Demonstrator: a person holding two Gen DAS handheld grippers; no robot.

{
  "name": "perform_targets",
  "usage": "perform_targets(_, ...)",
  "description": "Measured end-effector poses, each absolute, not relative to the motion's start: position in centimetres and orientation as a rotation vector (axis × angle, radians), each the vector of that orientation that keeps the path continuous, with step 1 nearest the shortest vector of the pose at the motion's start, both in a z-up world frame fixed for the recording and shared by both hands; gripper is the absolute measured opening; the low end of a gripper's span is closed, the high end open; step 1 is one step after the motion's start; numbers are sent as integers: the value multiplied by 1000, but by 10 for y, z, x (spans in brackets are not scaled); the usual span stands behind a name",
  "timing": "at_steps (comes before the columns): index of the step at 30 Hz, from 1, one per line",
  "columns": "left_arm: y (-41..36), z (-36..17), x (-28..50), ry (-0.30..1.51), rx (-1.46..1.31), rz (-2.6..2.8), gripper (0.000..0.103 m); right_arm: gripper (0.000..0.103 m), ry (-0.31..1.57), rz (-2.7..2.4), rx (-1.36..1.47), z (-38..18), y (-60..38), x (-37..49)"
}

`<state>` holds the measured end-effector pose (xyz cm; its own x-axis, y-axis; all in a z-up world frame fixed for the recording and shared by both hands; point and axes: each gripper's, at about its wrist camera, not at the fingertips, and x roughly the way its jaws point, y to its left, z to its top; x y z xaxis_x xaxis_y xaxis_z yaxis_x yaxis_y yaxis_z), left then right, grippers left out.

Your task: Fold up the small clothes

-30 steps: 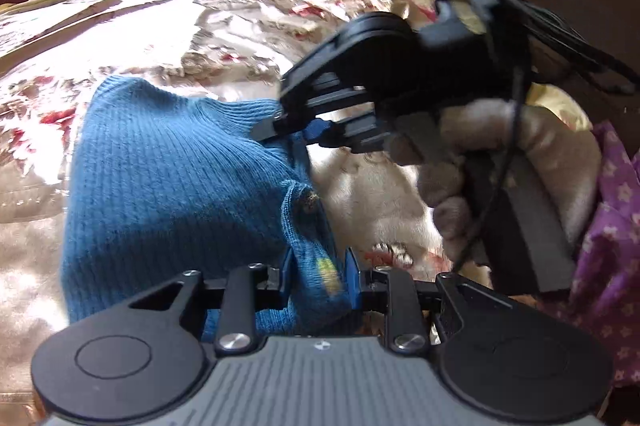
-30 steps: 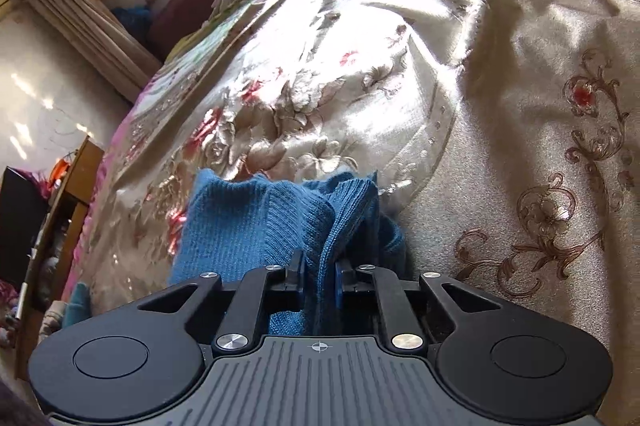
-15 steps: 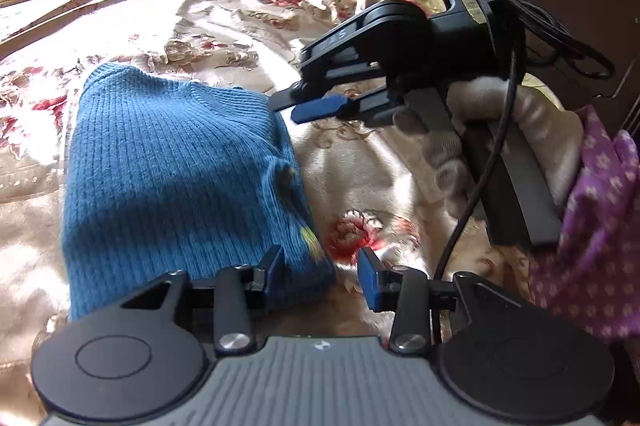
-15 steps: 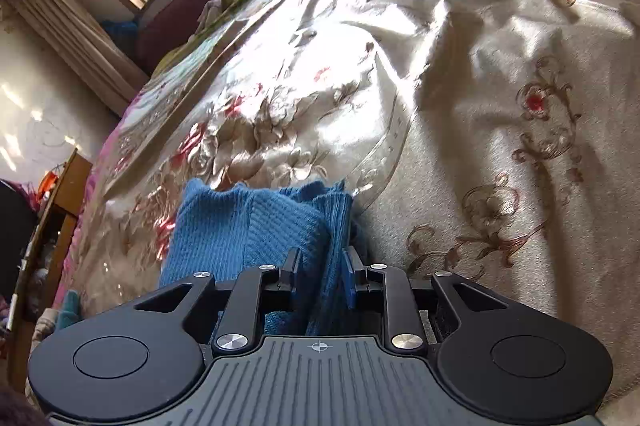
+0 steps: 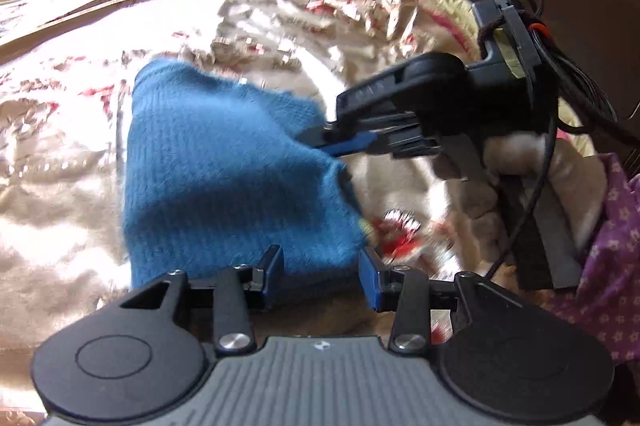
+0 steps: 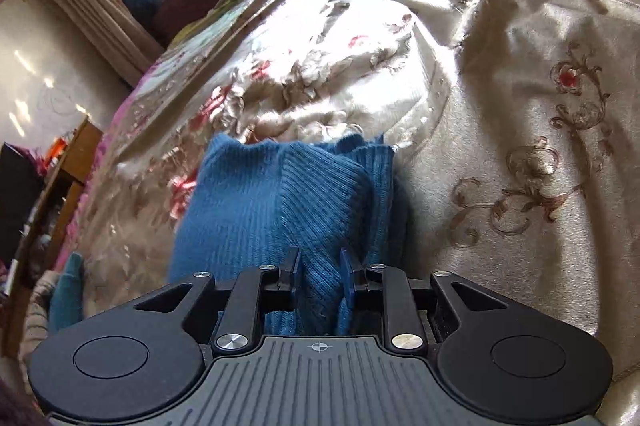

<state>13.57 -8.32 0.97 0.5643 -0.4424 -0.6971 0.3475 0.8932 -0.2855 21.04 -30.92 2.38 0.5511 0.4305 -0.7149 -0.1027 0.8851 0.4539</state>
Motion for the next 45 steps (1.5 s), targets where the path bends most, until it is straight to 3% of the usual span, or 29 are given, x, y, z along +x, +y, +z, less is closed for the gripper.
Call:
perform_targets(6,-82,0,130,899,-105,-489,44,11,973,278,382,19,-323,208)
perform_targets(9,-78,4,125,892,-109,-491,44,22,958,292,380,27,-321,199)
perform_targets(23,-24,16,125,850,-177,-364,45,25,1004,443,380,30,-301,127)
perform_targets(25,-26,18,130,837,-166,-352,45,25,1033,460,392,21,-299,130)
perform_targets(27,-27,20,136,817,-161,-355,45,6,1054,453,373,14,-299,126)
perform_targets(35,-46,-6,156,865,-70,-337,50,3,1052,415,377,6,-315,112)
perform_targets(39,-48,-5,152,850,-44,-344,52,15,1036,429,344,25,-314,111)
perform_targets(45,-46,-6,153,853,-70,-344,52,22,911,364,402,56,-329,126)
